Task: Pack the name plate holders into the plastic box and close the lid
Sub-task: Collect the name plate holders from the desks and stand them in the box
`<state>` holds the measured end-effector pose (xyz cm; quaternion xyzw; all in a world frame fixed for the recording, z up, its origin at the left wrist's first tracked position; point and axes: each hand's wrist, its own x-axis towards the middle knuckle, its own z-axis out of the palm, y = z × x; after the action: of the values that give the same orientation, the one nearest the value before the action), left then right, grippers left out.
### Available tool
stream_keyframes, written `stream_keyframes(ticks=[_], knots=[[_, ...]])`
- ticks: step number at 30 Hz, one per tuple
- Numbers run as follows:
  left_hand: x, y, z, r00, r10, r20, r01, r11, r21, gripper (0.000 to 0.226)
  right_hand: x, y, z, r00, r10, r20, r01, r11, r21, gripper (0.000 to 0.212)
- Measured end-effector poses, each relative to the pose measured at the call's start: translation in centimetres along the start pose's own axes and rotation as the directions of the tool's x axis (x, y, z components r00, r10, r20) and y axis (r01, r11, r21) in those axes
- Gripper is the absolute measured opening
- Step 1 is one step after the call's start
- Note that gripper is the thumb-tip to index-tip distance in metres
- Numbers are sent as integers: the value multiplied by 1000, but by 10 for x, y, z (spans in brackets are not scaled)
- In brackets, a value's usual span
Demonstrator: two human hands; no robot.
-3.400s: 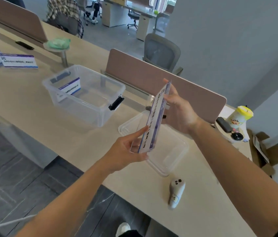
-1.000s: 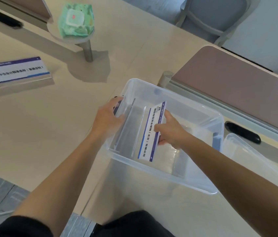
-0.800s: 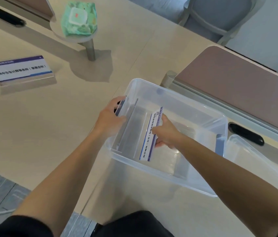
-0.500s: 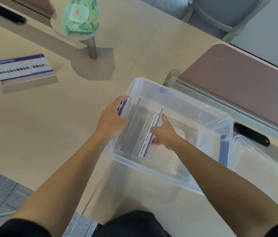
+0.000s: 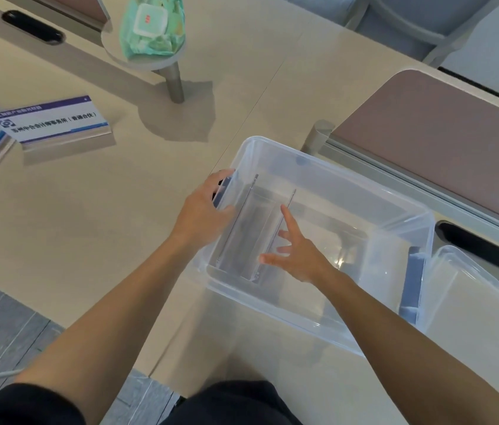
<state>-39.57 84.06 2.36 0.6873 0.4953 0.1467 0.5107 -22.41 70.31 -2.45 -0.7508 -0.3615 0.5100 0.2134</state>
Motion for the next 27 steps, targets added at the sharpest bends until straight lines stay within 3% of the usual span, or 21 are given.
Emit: stream_keyframes(ticks=[7,27], knots=[[4,-2,3,1000,-1,-14,2,999,37,63,9,2,4,998,-60,13,58,993,100,123],[7,-7,4,1000,8,-18,-7,999,39,66,17,-15,18,998,-68,-7,68,997,26,120]])
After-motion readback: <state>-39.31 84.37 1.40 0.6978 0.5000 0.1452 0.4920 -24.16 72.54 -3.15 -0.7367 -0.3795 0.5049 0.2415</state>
